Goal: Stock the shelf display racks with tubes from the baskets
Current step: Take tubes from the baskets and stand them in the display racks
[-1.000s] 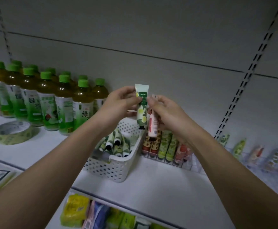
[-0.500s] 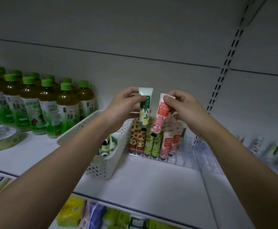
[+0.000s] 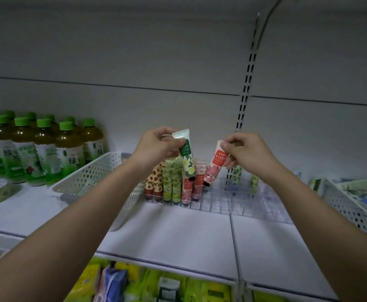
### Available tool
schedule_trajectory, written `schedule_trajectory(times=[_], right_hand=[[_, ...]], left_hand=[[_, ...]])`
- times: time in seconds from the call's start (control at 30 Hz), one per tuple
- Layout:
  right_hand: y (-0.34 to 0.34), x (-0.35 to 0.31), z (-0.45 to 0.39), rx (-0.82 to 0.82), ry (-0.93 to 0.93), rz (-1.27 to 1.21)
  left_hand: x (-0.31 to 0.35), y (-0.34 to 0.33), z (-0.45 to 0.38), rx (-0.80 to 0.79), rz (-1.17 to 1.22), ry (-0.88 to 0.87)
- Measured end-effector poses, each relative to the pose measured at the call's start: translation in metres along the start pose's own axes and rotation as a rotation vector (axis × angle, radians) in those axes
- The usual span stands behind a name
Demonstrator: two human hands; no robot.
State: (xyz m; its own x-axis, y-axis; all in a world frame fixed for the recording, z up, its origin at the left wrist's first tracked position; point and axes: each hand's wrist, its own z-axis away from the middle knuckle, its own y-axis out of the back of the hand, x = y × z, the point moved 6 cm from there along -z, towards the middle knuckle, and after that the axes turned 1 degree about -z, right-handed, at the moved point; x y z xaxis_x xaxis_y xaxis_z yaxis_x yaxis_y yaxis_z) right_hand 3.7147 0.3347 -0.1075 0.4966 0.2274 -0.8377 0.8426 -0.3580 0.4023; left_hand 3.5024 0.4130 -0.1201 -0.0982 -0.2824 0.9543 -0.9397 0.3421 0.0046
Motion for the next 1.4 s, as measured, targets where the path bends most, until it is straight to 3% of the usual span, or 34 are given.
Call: schedule_trajectory(times=[0.23,0.73,1.03,1.4], right_hand=[[-0.02,0.022,0.006,-0.15,0.024,0.297],[-0.064,0.043,-0.007,-0.118,0.076,0.378],[-0.082,0.051,-0.007,-0.186,0.041,0.471],[-0.054,0.053,0.001,-0.099,0.096,0.486]], left_hand=[[-0.002,-0.006,-0.001,-0.027,0.046,0.05],[-0.005,0.011,0.007,0.004,0.062,0.052],[-0.005,0.012,0.005,0.012,0.046,0.055],[0.004,-0.022,-0.005,-0.031,-0.018,0.047]])
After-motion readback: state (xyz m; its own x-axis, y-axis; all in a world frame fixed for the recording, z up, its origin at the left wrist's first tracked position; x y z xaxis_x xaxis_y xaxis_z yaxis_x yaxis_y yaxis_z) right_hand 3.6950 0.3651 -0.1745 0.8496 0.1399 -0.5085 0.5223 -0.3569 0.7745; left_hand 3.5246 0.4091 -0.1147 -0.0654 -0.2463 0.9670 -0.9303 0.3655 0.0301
